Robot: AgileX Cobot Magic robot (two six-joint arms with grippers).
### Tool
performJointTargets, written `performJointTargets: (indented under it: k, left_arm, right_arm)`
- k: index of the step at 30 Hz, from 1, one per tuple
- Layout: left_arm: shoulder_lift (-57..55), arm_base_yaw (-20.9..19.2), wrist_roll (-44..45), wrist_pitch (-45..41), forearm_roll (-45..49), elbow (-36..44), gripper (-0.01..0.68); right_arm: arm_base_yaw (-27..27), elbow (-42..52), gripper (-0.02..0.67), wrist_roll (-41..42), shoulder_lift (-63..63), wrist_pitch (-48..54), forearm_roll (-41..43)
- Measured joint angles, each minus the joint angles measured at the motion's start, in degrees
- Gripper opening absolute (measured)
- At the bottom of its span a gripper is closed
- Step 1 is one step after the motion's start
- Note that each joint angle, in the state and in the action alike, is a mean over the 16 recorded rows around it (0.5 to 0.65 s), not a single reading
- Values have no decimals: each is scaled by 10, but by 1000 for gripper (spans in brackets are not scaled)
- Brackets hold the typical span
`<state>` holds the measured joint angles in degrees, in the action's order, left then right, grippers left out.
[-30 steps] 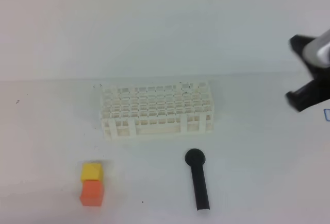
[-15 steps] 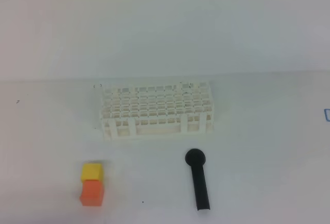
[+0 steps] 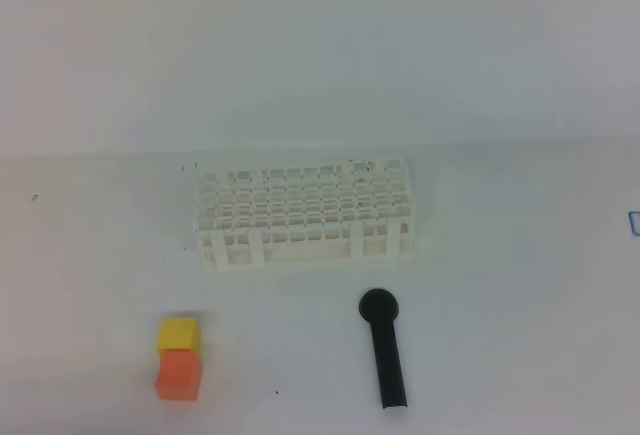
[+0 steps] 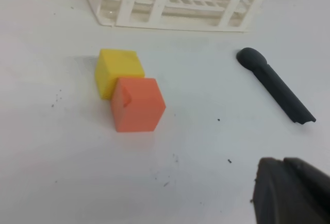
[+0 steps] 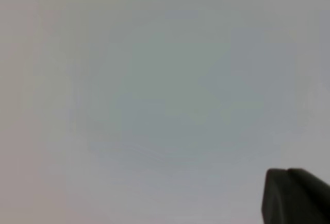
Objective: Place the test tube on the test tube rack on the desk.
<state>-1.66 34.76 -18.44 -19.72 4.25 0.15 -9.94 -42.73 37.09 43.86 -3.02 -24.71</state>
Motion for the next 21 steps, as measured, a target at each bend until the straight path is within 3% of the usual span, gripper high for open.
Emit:
performJointTargets:
  k: [7, 11, 15, 21]
  left_arm:
    - [0, 0, 0, 0, 0, 0, 7]
    - [0, 0, 0, 0, 0, 0, 7]
    - [0, 0, 0, 0, 0, 0, 7]
    - [0, 0, 0, 0, 0, 0, 7]
  right_arm:
    - [5, 7, -1, -269, -10, 13, 209]
    - [21, 33, -1, -381, -46, 24, 303]
    - [46, 85, -1, -424, -109, 35, 344]
    - [91, 214, -1, -425, -241, 45, 353]
